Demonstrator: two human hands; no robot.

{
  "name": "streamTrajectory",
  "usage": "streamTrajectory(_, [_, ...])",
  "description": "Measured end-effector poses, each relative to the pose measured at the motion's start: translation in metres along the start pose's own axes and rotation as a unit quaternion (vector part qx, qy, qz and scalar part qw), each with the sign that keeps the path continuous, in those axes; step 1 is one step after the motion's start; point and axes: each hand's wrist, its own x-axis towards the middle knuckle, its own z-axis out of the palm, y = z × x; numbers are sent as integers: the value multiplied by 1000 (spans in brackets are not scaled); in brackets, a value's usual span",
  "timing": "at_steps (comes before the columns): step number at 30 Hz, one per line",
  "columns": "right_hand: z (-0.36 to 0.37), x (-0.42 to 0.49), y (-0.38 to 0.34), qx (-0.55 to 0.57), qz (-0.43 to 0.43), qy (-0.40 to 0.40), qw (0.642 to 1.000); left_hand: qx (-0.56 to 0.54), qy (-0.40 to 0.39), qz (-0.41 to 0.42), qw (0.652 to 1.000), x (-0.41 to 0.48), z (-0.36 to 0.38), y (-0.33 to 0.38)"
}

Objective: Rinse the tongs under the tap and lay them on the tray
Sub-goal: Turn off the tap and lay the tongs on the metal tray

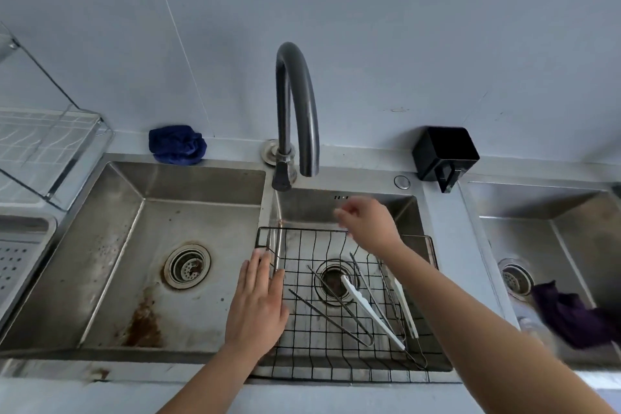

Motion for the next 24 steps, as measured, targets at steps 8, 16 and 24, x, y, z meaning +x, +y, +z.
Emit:
streamTrajectory(8, [37,-102,110,-111,86,-69,988,-212,-185,-235,930,11,-12,73])
streamTrajectory(16, [56,-126,134,-234,48,-85,967,-336,-275,-370,821,25,7,87])
streamTrajectory(24, [59,-128,140,-271,13,-65,960,-371,-217,-453,781,24,20,91])
